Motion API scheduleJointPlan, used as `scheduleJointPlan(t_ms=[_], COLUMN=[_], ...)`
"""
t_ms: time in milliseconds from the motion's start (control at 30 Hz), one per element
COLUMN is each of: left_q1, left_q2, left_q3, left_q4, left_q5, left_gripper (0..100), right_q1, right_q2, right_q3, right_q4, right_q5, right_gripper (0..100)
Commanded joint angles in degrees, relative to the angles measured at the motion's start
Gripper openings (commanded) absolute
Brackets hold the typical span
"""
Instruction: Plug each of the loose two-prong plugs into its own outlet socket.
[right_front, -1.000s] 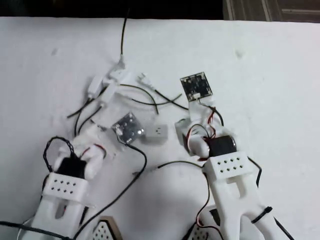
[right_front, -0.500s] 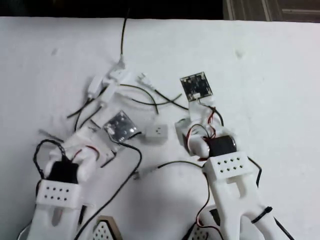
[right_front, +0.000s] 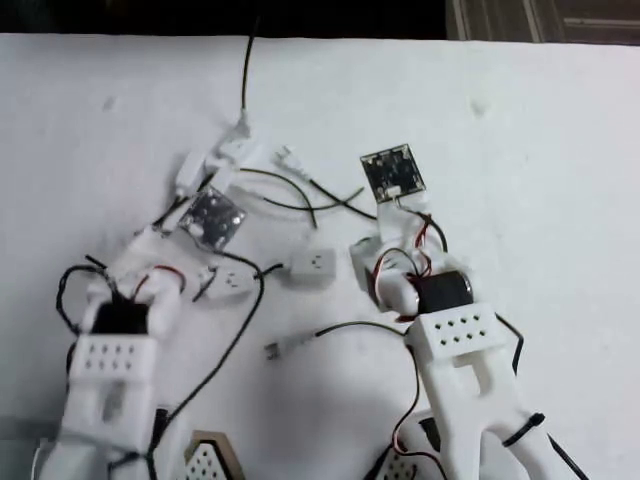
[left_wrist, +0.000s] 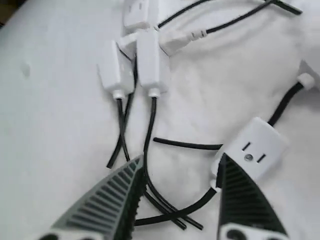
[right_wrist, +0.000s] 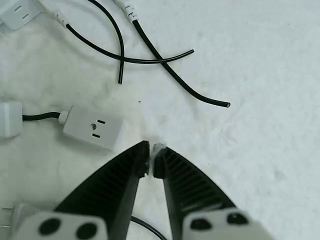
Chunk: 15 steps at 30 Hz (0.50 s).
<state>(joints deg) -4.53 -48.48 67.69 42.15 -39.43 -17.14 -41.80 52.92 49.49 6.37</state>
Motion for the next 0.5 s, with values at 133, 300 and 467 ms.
scheduleJointPlan(t_ms=[133, 300, 467], left_q1=[1.27, 1.54, 2.51], left_q2=[23.08, 30.55, 30.55], left_q3=[-12.92, -15.47, -15.03], left_q4=[2.81, 3.34, 4.84], left_q5=[-2.81, -4.84, -4.92], left_gripper=[25, 25, 24], right_q1=[-0.13, -0.13, -0.13], right_q2=[0.04, 0.04, 0.04], right_q3=[-0.35, -0.35, -0.35], right_q4=[-0.92, -1.01, -1.01], right_q5=[0.62, 0.62, 0.62], right_gripper=[2.2, 2.2, 2.2])
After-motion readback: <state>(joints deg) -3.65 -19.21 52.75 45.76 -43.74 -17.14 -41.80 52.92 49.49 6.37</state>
